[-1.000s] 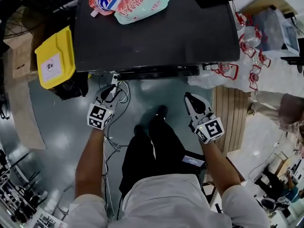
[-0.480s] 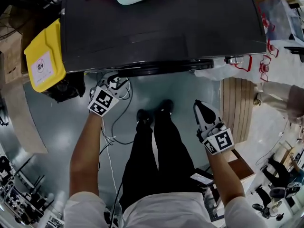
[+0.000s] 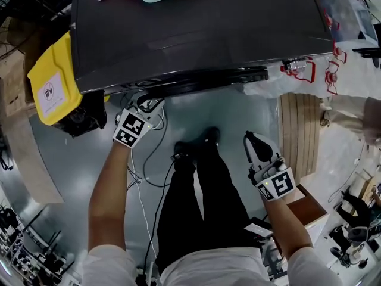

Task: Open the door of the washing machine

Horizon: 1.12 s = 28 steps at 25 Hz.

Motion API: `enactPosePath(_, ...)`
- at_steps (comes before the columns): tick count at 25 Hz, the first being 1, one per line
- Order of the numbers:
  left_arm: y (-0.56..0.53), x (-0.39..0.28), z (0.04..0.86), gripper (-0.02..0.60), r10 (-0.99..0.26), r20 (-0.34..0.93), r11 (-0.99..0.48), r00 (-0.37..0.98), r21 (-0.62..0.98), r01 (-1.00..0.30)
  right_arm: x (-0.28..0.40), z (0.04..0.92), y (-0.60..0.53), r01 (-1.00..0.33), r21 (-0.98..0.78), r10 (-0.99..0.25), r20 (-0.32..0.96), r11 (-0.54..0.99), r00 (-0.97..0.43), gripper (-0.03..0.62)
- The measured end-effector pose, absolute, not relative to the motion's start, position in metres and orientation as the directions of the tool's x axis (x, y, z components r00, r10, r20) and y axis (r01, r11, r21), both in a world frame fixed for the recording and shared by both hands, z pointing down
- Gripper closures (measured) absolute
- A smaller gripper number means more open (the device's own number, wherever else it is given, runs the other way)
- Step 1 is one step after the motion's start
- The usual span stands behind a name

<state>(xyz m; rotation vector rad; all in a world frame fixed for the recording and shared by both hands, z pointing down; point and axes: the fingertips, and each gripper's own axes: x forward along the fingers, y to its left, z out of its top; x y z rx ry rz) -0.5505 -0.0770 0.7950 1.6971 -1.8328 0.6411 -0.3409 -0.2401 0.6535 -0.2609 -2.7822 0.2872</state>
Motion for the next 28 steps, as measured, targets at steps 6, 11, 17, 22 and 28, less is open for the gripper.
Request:
enactPosePath(6, -0.079, -0.549, 0.797, 0.437, -0.711, 0.695, 0.192, -0.102, 0.053, -0.980, -0.333, 0.655, -0.230, 0.156, -0.200, 0.210, 0.283, 0.967, -0.936, 0.553)
enactPosePath(11, -0.078, -0.549, 0.797, 0.433, -0.693, 0.699, 0.254, -0.177, 0.006, -0.967, -0.323, 0.646, -0.245, 0.101, -0.203, 0.154, 0.262, 0.974, -0.953, 0.553)
enactPosePath(17, -0.079, -0.548, 0.797, 0.433, -0.682, 0.713, 0.265, -0.161, 0.036, -0.963, -0.312, 0.651, -0.254, 0.072, -0.206, 0.129, 0.277, 0.976, -0.952, 0.553)
enactPosePath(22, -0.076, -0.547, 0.801, 0.433, -0.671, 0.721, 0.265, -0.173, 0.016, -0.964, -0.310, 0.643, -0.256, 0.064, -0.202, 0.120, 0.282, 0.977, -0.952, 0.553)
enactPosePath(28, -0.077, -0.547, 0.792, 0.433, -0.697, 0.693, 0.218, -0.181, -0.036, -0.975, -0.332, 0.645, -0.277, 0.093, -0.164, 0.132, 0.248, 0.982, -0.960, 0.553)
